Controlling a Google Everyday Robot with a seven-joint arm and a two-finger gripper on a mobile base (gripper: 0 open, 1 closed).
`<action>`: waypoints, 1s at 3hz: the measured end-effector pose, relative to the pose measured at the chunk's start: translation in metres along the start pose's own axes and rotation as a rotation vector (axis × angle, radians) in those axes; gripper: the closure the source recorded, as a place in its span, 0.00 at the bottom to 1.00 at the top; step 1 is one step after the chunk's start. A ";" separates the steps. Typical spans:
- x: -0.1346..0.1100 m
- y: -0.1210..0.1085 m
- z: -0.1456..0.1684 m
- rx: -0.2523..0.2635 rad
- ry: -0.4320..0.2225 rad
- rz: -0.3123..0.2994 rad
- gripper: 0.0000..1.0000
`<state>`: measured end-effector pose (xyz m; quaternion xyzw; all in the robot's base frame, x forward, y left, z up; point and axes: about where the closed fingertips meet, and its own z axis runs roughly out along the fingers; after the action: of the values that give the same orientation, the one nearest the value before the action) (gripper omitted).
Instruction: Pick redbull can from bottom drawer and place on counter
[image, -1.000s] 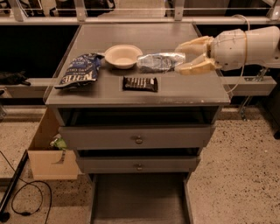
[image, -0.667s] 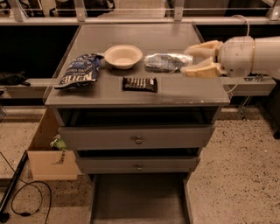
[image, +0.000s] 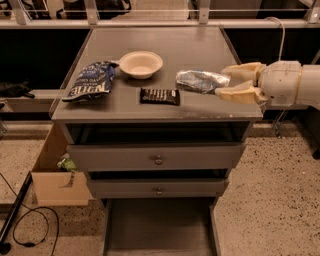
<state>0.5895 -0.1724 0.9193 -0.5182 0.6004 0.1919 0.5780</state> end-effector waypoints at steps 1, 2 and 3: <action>0.007 -0.009 0.013 -0.024 0.025 -0.009 1.00; 0.016 -0.020 0.027 -0.048 0.054 -0.017 1.00; 0.027 -0.028 0.040 -0.064 0.080 -0.021 1.00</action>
Offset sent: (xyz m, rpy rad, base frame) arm 0.0537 0.0069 -0.0228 -0.1059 0.0410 0.0333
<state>0.6384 -0.1612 0.8954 -0.5501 0.6111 0.1838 0.5386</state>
